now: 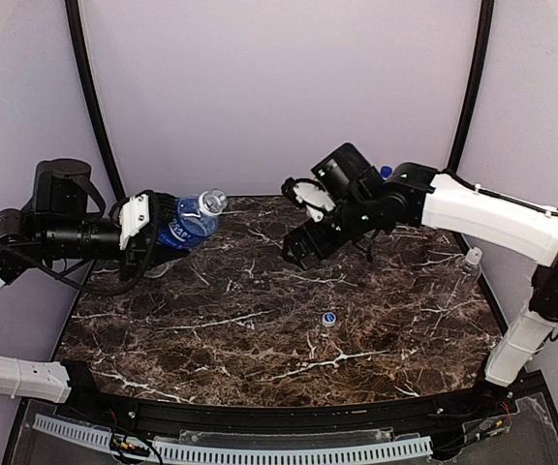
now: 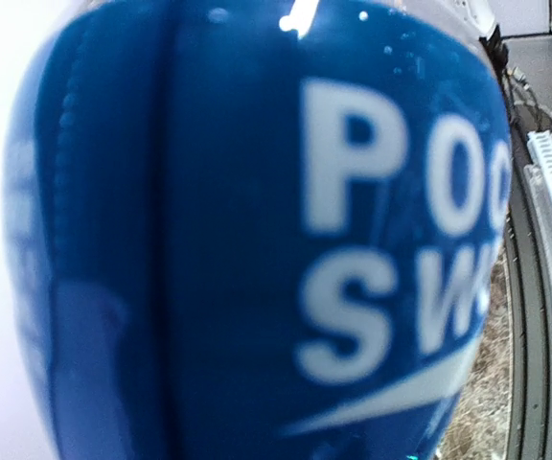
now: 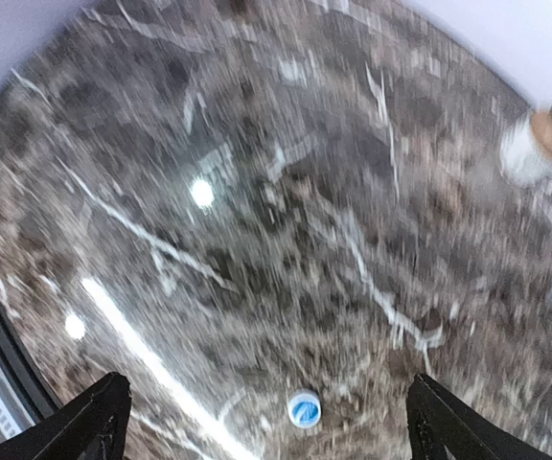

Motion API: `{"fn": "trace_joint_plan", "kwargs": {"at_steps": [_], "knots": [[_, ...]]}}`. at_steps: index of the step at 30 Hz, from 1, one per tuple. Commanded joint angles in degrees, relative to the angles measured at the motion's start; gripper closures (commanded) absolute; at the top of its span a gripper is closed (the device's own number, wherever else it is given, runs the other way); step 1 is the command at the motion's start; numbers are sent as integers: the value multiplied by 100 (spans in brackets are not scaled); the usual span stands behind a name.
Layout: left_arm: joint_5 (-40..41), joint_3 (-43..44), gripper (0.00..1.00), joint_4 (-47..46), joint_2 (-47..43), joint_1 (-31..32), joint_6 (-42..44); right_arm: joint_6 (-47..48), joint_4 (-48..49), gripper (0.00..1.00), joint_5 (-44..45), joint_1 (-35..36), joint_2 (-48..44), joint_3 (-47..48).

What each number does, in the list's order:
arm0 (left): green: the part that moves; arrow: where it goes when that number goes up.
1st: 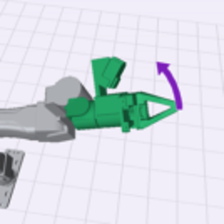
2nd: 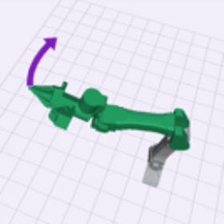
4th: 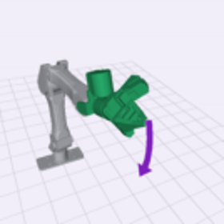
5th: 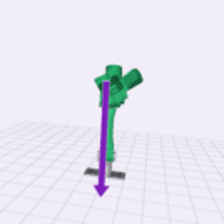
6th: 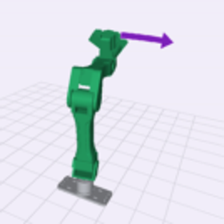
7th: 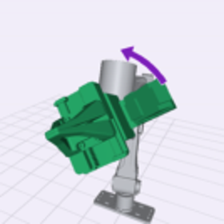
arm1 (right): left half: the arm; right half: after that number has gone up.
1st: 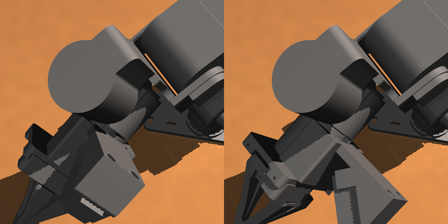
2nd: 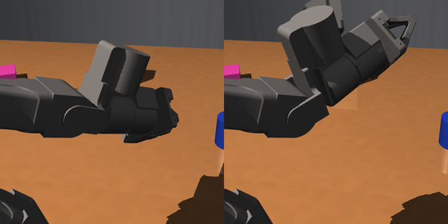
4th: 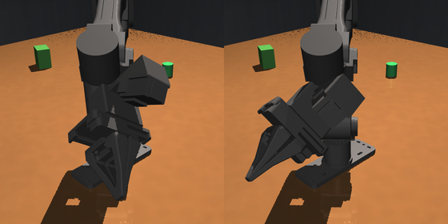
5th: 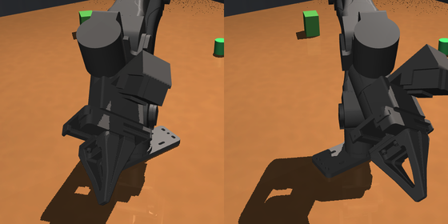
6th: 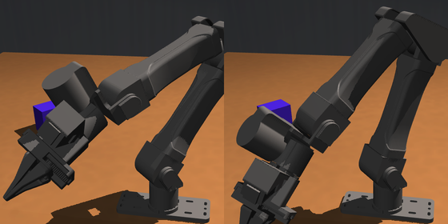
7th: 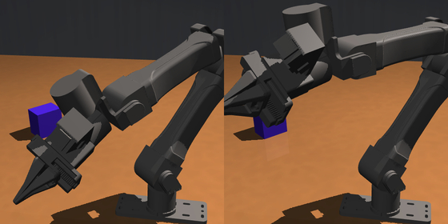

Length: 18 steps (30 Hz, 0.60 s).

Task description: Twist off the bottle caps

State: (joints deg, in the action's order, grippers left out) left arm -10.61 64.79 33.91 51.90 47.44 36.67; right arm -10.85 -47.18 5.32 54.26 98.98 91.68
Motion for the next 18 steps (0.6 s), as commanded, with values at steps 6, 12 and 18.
{"fn": "trace_joint_plan", "kwargs": {"at_steps": [6, 12, 18], "knots": [[-1781, 604, 69, 192, 200, -119, -955, 1765, 7012, 1, -2718, 1066, -2221, -2666], [-1979, 706, 69, 223, 280, -128, -977, 1556, 8226, 1, -3101, 1483, -1456, -2061], [-1995, 682, 69, 271, 264, -131, -910, 1272, 8570, 8, -3014, 1570, -1154, -1610]]}}
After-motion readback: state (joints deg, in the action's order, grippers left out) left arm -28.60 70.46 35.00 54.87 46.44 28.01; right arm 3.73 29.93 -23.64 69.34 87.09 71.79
